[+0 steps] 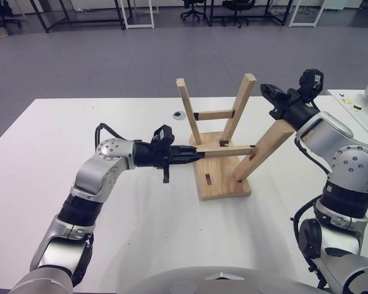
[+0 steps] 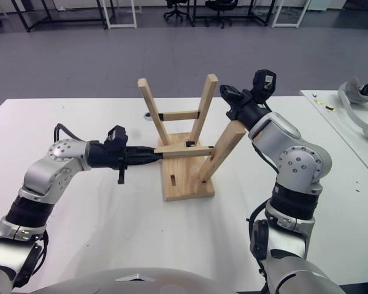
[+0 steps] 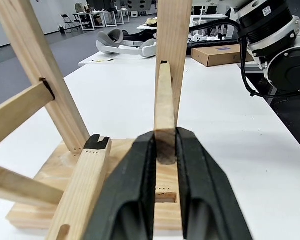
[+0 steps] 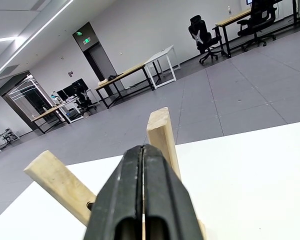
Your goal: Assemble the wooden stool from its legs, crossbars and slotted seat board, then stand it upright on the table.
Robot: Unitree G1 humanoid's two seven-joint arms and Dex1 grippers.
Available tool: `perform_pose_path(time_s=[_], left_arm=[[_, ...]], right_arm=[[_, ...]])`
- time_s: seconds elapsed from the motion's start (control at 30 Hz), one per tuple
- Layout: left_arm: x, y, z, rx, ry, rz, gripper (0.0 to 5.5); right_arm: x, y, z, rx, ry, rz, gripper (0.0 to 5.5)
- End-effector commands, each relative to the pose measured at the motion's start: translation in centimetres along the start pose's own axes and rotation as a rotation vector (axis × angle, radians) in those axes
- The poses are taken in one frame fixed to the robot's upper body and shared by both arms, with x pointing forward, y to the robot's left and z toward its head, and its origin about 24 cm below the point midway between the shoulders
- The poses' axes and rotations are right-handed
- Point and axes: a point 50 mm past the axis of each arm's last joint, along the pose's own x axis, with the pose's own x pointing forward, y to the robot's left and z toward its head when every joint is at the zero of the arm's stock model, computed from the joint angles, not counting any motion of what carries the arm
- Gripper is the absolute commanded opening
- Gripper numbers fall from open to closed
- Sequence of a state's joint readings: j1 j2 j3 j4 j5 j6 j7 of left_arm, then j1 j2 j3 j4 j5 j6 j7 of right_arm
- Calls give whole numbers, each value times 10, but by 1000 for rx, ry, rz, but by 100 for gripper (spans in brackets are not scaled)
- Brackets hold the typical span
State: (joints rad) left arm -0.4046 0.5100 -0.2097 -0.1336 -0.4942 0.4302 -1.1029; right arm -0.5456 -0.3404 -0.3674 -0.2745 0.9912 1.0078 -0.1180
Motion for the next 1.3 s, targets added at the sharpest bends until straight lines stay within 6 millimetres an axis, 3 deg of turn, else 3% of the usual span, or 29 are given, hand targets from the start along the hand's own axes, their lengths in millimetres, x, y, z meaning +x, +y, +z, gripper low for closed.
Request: perform_pose_path(time_s=[0.03,0.83,1.3], left_arm=[[1,0,-5,8,22,0,41],[2,2,-14,44,66,4,41],[6,-3,1,129,69,-21,41]], right_arm=[[2,4,6,-6,-16,13,0],[3,3,6,-4,-29,10,0],[3,2,4,-1,-22,8,0]])
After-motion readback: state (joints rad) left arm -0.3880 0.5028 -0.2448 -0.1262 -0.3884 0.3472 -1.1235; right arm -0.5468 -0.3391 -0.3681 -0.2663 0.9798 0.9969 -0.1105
